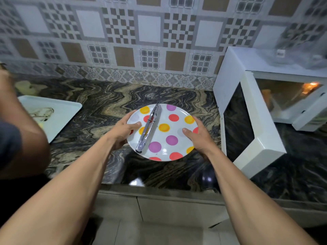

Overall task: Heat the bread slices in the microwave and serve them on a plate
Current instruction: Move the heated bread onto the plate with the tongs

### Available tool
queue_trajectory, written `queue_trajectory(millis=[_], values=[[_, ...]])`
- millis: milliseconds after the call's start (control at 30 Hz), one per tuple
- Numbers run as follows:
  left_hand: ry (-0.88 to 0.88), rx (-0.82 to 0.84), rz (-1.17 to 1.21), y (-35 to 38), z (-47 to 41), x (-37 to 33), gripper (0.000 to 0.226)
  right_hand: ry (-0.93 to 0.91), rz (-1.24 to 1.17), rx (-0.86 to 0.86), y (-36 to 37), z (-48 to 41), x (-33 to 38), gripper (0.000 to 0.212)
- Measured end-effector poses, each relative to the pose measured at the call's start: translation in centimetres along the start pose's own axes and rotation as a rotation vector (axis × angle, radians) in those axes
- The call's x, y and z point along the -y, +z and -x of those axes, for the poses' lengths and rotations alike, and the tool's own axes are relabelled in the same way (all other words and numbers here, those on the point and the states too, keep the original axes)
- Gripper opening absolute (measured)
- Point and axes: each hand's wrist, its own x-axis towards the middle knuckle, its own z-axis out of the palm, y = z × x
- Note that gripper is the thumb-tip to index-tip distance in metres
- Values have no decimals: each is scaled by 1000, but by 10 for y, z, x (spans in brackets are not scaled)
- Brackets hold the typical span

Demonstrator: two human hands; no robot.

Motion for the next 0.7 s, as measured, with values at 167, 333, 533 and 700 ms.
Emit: queue_trajectory(millis=[167,333,533,700], values=[[33,5,-3,8,36,1,55,-17,5,48,-7,26,10,51],[54,30,27,24,81,3,51,-41,-30,152,-18,55,15,57],[63,26,13,30,129,5,59,-80,-45,278,-27,92,22,62],[52,41,-19,28,163,5,58,-98,-59,313,-25,124,24,70]])
